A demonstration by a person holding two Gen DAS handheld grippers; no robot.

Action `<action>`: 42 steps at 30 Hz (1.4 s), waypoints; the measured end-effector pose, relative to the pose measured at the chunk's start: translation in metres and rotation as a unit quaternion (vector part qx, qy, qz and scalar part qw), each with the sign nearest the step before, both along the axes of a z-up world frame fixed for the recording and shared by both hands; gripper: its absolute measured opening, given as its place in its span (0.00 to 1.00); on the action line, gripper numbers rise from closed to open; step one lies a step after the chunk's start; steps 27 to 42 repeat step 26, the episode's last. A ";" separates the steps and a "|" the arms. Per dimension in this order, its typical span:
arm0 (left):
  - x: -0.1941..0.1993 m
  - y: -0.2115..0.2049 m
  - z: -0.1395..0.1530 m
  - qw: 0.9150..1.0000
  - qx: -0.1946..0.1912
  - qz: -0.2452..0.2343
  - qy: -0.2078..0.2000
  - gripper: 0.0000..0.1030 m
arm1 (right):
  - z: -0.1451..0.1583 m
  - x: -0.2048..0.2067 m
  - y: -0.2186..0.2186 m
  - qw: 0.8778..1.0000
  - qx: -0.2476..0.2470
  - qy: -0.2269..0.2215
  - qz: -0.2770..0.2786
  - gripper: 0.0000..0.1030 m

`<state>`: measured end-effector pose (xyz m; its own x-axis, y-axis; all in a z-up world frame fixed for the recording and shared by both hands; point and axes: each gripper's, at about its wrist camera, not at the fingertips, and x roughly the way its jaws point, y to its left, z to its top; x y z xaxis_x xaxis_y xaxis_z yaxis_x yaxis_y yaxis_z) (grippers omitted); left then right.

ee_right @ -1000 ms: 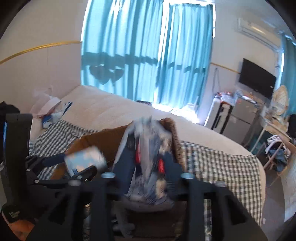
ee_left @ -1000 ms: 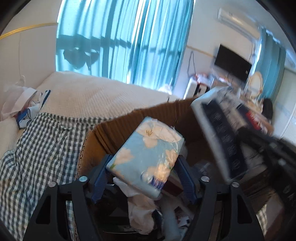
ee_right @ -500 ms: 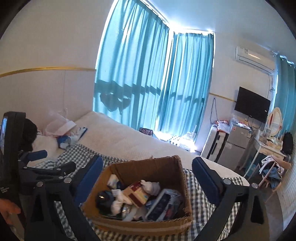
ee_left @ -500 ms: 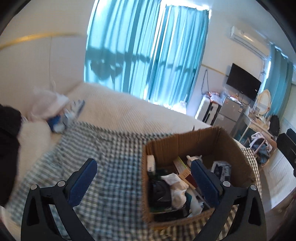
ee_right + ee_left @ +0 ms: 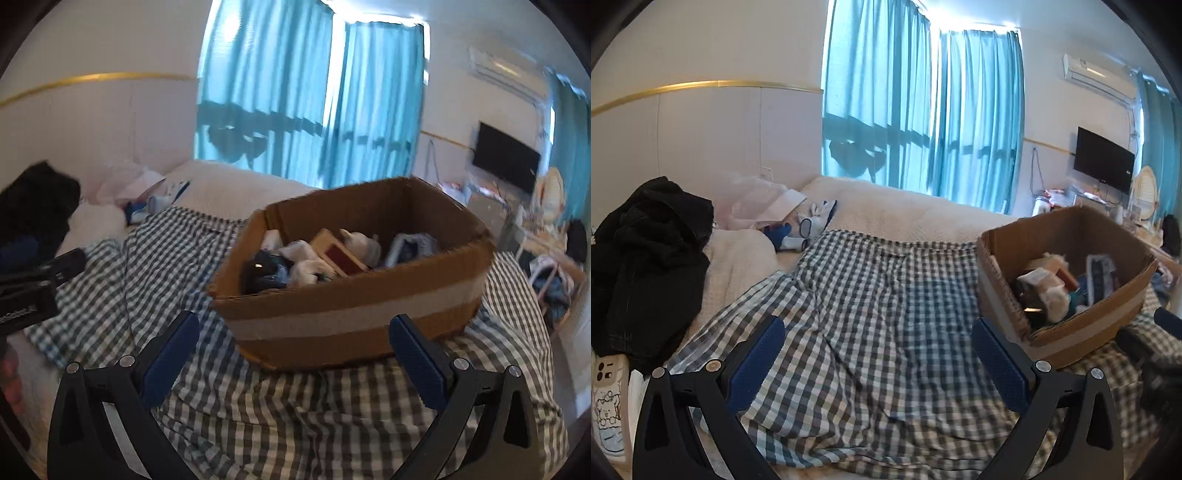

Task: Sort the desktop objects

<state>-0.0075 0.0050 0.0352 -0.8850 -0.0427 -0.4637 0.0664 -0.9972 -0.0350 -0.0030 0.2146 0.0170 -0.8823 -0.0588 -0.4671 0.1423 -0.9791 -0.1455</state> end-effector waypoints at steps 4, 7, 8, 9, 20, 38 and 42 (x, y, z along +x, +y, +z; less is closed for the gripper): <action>-0.016 0.018 -0.003 0.999 -0.022 -0.024 -0.032 1.00 | -0.002 -0.006 -0.012 1.000 -0.004 0.013 0.001 0.99; -0.017 0.027 -0.012 0.999 -0.032 -0.021 -0.012 1.00 | -0.010 -0.014 -0.007 1.000 -0.010 0.005 -0.006 0.99; -0.020 0.030 -0.016 0.999 -0.033 -0.025 -0.014 1.00 | -0.012 -0.016 -0.006 1.000 -0.005 0.003 -0.010 0.99; -0.025 0.030 -0.021 0.999 -0.031 -0.030 -0.022 1.00 | -0.016 -0.019 -0.004 1.000 0.001 0.000 -0.017 0.99; -0.038 0.023 -0.038 0.998 0.003 -0.004 -0.058 1.00 | -0.034 -0.035 0.019 0.997 -0.041 -0.052 -0.043 1.00; -0.033 0.026 -0.036 0.998 0.007 -0.020 -0.053 1.00 | -0.033 -0.035 0.023 0.996 -0.054 -0.061 -0.047 1.00; -0.033 0.026 -0.036 0.998 0.007 -0.020 -0.053 1.00 | -0.033 -0.035 0.023 0.996 -0.054 -0.061 -0.047 1.00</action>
